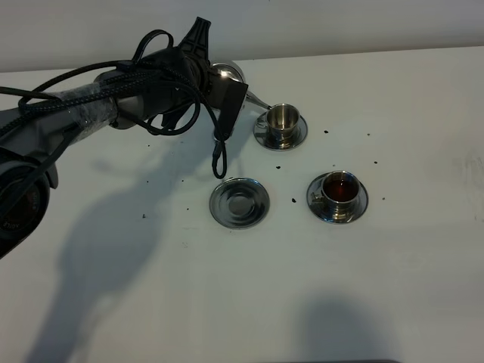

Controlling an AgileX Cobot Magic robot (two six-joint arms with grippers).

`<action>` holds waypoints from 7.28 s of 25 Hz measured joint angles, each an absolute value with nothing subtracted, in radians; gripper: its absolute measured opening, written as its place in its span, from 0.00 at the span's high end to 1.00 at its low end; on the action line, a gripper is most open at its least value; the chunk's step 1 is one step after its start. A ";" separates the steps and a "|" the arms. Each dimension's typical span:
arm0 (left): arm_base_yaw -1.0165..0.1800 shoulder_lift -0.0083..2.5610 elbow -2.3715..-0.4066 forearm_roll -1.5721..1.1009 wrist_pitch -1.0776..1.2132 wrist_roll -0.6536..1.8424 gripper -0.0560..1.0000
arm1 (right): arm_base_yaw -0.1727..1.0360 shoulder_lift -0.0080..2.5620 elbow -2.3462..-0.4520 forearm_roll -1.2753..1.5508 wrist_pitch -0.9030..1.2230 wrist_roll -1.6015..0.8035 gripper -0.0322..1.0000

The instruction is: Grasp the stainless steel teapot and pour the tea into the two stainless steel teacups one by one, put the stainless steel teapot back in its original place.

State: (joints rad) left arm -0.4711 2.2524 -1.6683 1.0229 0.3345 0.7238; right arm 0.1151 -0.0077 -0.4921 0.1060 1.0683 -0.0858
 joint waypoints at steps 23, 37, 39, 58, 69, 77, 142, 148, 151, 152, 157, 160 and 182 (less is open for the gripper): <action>-0.477 2.255 -1.668 1.281 0.264 0.594 0.74 | 0.115 -0.008 -0.492 0.106 1.068 -0.086 0.75; -0.496 2.261 -1.668 1.355 0.241 0.564 0.74 | 0.115 -0.008 -0.492 0.106 1.068 -0.086 0.75; -0.499 2.261 -1.668 1.356 0.241 0.562 0.74 | 0.115 -0.008 -0.492 0.106 1.068 -0.086 0.75; -0.499 2.261 -1.668 1.406 0.242 0.545 0.74 | 0.115 -0.008 -0.492 0.106 1.068 -0.086 0.75; -0.499 2.261 -1.668 1.454 0.247 0.545 0.74 | 0.115 -0.008 -0.492 0.106 1.068 -0.086 0.75; -0.499 2.261 -1.668 1.493 0.251 0.544 0.74 | 0.115 -0.008 -0.492 0.106 1.068 -0.086 0.75; -0.499 2.261 -1.668 1.581 0.250 0.545 0.74 | 0.115 -0.008 -0.492 0.106 1.068 -0.086 0.75; -0.499 2.261 -1.668 1.588 0.250 0.545 0.74 | 0.115 -0.008 -0.492 0.106 1.068 -0.086 0.75; -0.499 2.261 -1.668 1.602 0.250 0.545 0.74 | 0.115 -0.008 -0.492 0.106 1.068 -0.086 0.75; -0.499 2.261 -1.668 1.606 0.250 0.545 0.74 | 0.115 -0.008 -0.492 0.106 1.068 -0.086 0.75; -0.499 2.261 -1.668 1.610 0.249 0.544 0.74 | 0.115 -0.008 -0.492 0.106 1.068 -0.086 0.75; -0.499 2.261 -1.668 1.611 0.248 0.544 0.74 | 0.115 -0.008 -0.492 0.106 1.068 -0.086 0.75; -0.499 2.261 -1.668 1.537 0.250 0.496 0.74 | 0.115 -0.008 -0.492 0.106 1.068 -0.086 0.75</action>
State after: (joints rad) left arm -0.4989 2.2609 -1.6683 1.5369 0.2495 0.4964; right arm 0.1151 -0.0077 -0.4921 0.1060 1.0683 -0.0858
